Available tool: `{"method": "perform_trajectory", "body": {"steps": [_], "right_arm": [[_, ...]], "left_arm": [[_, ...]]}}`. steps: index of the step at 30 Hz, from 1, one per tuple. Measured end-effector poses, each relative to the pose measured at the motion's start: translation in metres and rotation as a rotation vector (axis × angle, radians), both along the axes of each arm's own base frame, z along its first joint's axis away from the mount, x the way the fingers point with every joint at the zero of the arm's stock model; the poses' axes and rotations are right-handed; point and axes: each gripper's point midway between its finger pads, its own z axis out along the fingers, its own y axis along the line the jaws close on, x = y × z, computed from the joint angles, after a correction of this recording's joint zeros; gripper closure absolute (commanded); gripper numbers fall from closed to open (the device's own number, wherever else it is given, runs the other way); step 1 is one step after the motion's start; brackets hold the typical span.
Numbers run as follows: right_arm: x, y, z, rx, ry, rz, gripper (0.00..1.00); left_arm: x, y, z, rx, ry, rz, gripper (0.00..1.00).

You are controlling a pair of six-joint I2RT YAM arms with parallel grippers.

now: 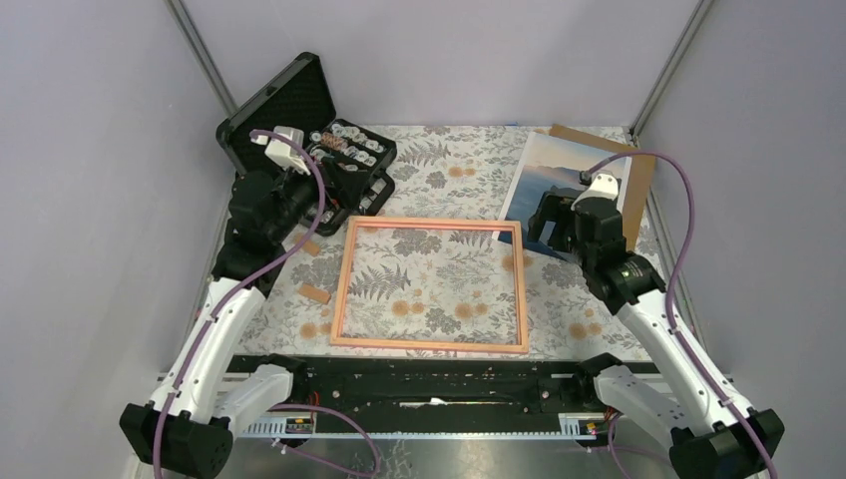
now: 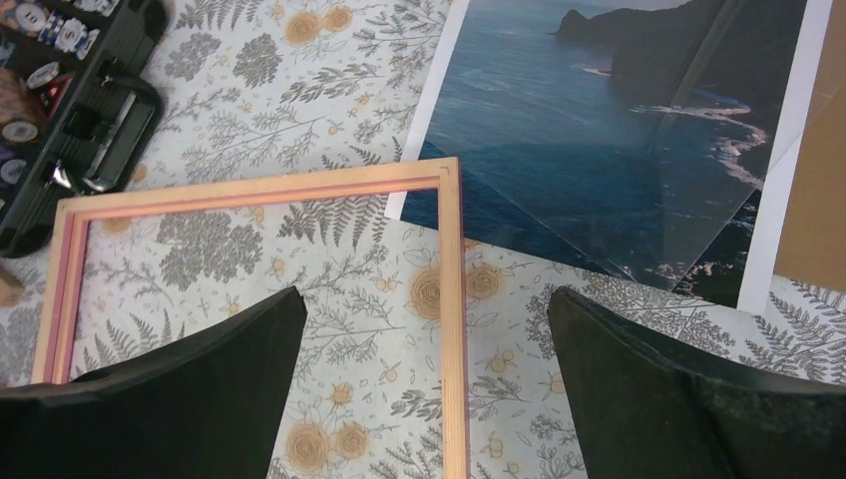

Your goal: Put the photo into the frame

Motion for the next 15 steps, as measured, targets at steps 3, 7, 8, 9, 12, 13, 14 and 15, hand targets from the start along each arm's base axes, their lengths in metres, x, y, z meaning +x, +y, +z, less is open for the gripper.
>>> {"method": "perform_trajectory", "body": {"steps": [3,7,8,9,12,13,14,15], "right_arm": [[0.007,0.000,-0.007,0.006,0.011,-0.024,0.00],[0.022,0.011,-0.024,0.002,0.058,0.001,0.00],[0.026,0.015,-0.033,-0.003,0.086,0.009,0.00],[0.030,0.018,-0.042,-0.007,0.114,0.017,0.00],[0.036,0.026,-0.071,0.013,0.207,0.035,0.00],[0.038,0.027,-0.078,0.041,0.232,0.037,0.00],[0.041,0.027,-0.084,0.096,0.248,0.035,0.00],[0.044,0.021,-0.091,0.167,0.264,0.015,0.00]], "left_arm": [[-0.003,-0.008,-0.001,0.005,0.000,-0.020,0.01],[-0.008,-0.021,-0.002,0.010,0.001,-0.057,0.01],[-0.009,-0.023,-0.003,0.010,0.001,-0.062,0.01],[-0.011,-0.026,-0.003,0.011,0.002,-0.071,0.01],[-0.014,-0.032,-0.003,0.013,0.001,-0.088,0.01],[-0.014,-0.034,-0.003,0.013,0.000,-0.091,0.01],[-0.015,-0.035,-0.003,0.013,0.000,-0.095,0.01],[-0.016,-0.037,-0.003,0.013,0.000,-0.098,0.01]]}}
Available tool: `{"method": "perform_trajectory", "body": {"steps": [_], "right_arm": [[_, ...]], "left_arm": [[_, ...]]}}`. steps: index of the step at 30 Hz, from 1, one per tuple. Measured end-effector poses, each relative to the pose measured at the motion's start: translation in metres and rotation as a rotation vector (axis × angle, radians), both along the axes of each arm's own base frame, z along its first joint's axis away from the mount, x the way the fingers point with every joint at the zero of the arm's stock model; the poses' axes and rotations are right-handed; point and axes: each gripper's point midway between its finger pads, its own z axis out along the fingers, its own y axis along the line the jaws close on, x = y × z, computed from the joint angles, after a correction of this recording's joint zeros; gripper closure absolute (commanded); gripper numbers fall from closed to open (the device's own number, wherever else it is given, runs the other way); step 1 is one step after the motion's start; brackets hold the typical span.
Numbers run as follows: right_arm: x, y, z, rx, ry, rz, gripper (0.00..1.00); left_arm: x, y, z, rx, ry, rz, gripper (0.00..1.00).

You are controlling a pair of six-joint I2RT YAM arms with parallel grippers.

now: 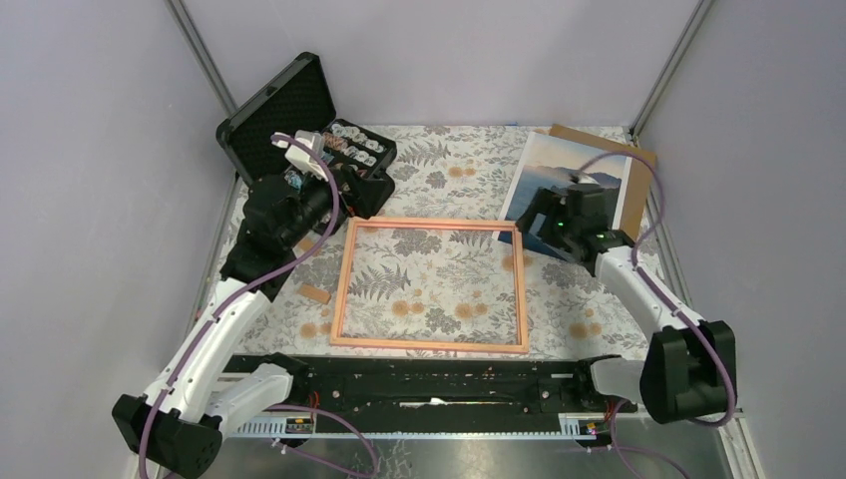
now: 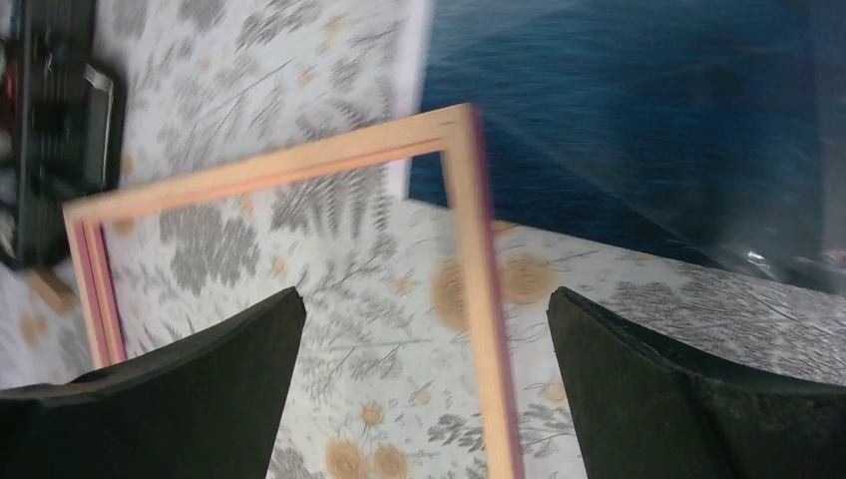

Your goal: Put the photo into the frame

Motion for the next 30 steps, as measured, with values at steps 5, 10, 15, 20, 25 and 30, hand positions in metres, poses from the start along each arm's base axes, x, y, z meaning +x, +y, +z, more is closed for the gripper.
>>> {"method": "perform_trajectory", "body": {"steps": [5,10,15,20,25,30], "right_arm": [[0.003,-0.069,-0.038,0.260,0.069,-0.274,0.01],[-0.023,-0.132,-0.074,0.393,0.094,-0.559,0.05],[-0.029,-0.158,-0.087,0.484,0.083,-0.673,0.07],[-0.019,-0.159,-0.093,0.577,0.059,-0.663,0.12],[-0.010,-0.149,-0.093,0.663,0.031,-0.609,0.18],[-0.008,-0.138,-0.094,0.736,0.029,-0.568,0.24]], "left_arm": [[-0.006,-0.011,0.000,0.000,-0.001,-0.029,0.01],[-0.014,-0.023,0.001,0.003,-0.005,-0.067,0.01],[-0.023,-0.030,0.003,0.006,-0.019,-0.091,0.01],[-0.029,-0.034,0.006,0.010,-0.034,-0.108,0.01],[-0.030,-0.036,0.006,0.012,-0.037,-0.111,0.01],[-0.031,-0.036,0.006,0.012,-0.037,-0.110,0.01]]}}
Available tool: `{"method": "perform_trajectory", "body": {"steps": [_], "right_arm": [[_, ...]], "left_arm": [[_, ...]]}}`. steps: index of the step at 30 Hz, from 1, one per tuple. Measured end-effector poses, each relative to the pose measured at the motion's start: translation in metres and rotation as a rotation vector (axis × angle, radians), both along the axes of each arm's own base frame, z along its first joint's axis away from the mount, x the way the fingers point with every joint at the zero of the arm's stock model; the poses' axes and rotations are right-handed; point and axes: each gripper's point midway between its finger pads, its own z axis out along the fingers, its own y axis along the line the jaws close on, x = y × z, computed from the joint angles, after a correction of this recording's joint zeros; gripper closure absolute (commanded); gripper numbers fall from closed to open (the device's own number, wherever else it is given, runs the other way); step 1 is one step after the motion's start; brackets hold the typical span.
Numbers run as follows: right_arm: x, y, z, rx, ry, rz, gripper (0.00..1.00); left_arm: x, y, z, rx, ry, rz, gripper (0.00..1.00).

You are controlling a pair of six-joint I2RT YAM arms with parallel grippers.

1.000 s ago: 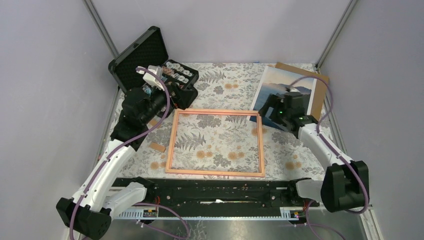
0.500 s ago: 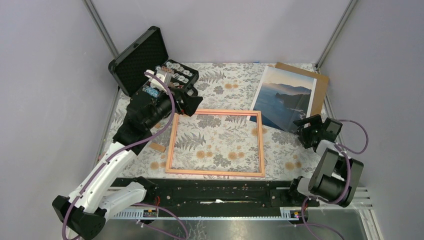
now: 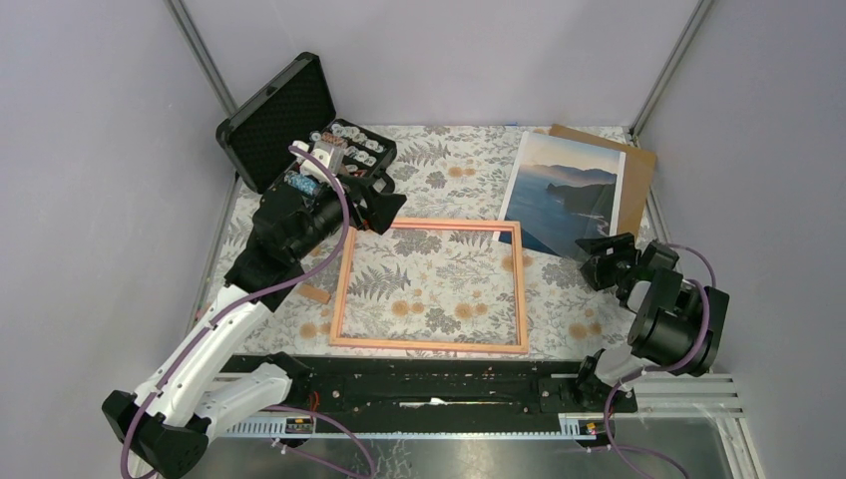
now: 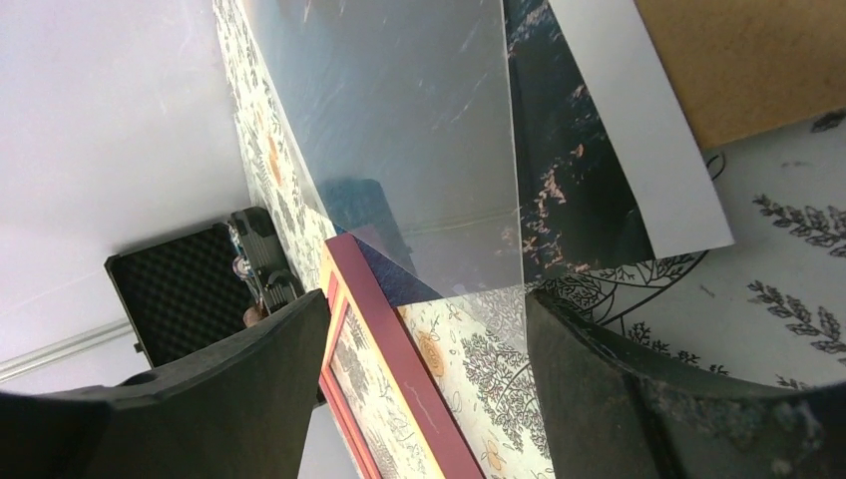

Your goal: Put the photo into the frame

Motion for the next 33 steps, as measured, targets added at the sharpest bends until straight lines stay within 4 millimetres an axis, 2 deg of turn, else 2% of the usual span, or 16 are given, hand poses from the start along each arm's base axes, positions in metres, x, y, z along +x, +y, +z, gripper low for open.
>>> {"method": "perform_trajectory", "body": {"steps": [7,10,14,21,26,29,33], "right_arm": [[0.000,0.006,0.006,0.021,-0.034,0.026,0.35],[0.006,0.005,0.015,0.017,-0.081,0.028,0.38],[0.016,0.001,0.023,0.014,-0.151,0.016,0.48],[0.034,-0.007,0.002,0.086,-0.196,-0.041,0.60],[0.041,-0.012,-0.012,0.139,-0.221,-0.089,0.76],[0.044,-0.014,-0.009,0.155,-0.239,-0.100,0.85],[0.057,-0.022,0.002,0.131,-0.258,-0.101,0.93]], "left_arm": [[0.000,-0.001,0.000,0.001,0.001,-0.002,0.01],[0.000,-0.001,-0.001,0.002,0.004,-0.002,0.01],[0.001,-0.001,-0.002,0.002,0.005,-0.003,0.01],[0.003,-0.003,-0.005,0.007,0.014,-0.003,0.01],[0.006,-0.005,-0.013,0.017,0.034,-0.003,0.01],[0.009,-0.007,-0.019,0.025,0.050,-0.003,0.01],[0.013,-0.010,-0.026,0.035,0.069,-0.007,0.01]]}}
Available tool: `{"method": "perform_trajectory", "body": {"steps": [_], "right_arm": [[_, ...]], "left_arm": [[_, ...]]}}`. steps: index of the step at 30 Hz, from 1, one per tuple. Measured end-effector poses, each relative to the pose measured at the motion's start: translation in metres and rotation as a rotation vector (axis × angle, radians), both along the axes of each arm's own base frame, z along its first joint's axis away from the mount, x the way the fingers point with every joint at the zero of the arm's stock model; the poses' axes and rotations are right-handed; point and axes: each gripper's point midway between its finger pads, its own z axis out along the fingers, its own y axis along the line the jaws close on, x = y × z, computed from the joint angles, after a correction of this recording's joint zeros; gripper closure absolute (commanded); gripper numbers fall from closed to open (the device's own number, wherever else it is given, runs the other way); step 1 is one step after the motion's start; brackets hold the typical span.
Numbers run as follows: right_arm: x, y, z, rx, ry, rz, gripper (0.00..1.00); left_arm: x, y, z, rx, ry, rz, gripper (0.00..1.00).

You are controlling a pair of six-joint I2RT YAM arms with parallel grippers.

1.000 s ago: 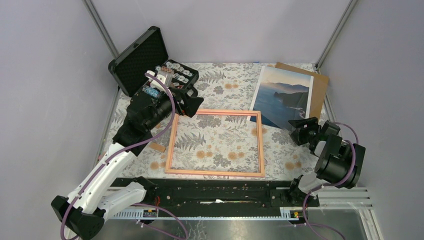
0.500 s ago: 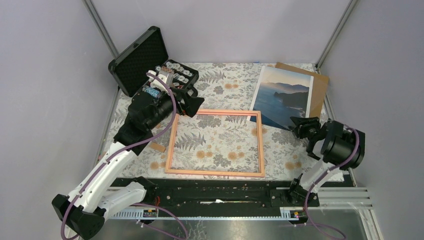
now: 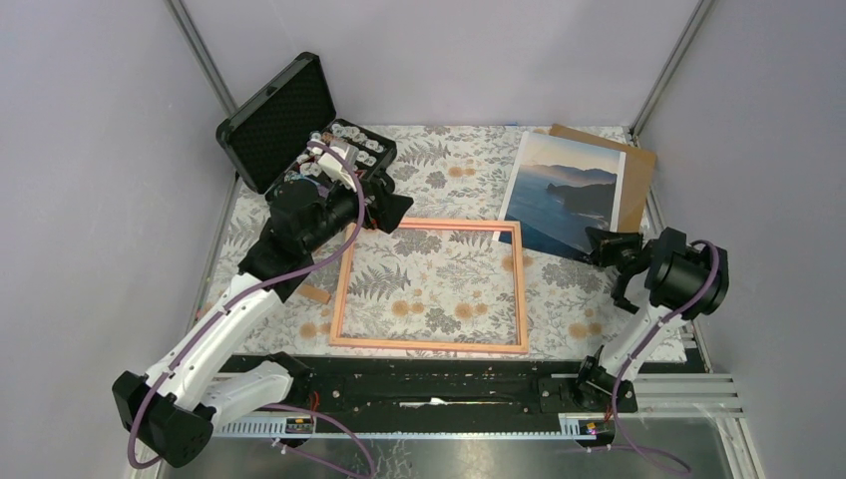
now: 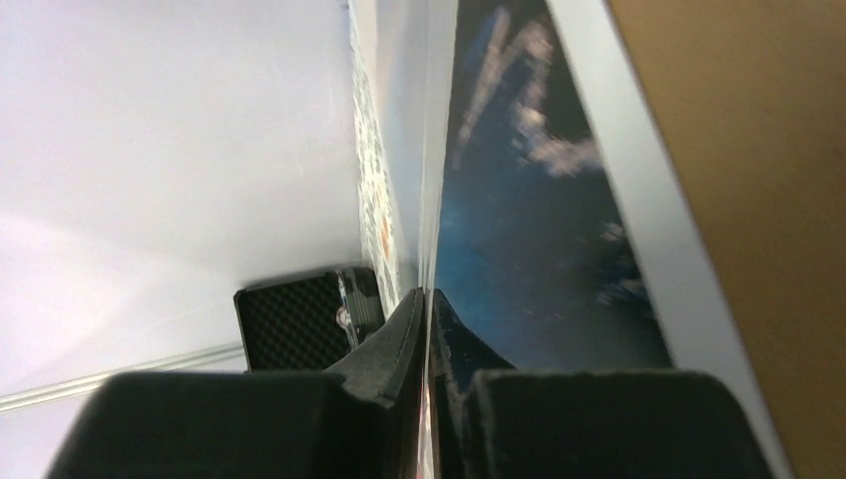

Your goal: Put the photo into the frame

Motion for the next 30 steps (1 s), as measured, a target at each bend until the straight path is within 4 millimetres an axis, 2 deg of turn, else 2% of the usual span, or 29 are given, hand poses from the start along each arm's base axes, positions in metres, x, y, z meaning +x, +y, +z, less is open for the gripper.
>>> {"method": "perform_trajectory", "body": {"steps": [4,11,15,18,23,30], "right_arm": [[0.008,-0.010,0.023,-0.088,0.018,-0.002,1.00],[0.020,-0.020,0.075,-0.222,0.065,0.043,1.00],[0.023,-0.010,0.114,-0.249,0.042,0.104,1.00],[0.015,0.015,0.142,-0.254,-0.003,0.183,1.00],[-0.004,0.094,0.195,-0.293,-0.060,0.444,0.98],[-0.042,0.189,0.293,-0.396,-0.246,0.770,0.99]], "left_arm": [[0.001,-0.001,-0.003,0.004,0.006,-0.001,0.01],[0.002,-0.001,-0.004,0.006,0.012,-0.001,0.01],[0.002,-0.002,-0.004,0.002,0.015,-0.004,0.01],[0.001,-0.002,-0.004,0.001,0.016,-0.005,0.01],[0.003,0.000,-0.005,0.002,0.020,0.002,0.01],[0.003,0.015,-0.001,0.003,0.013,0.056,0.01]]}}
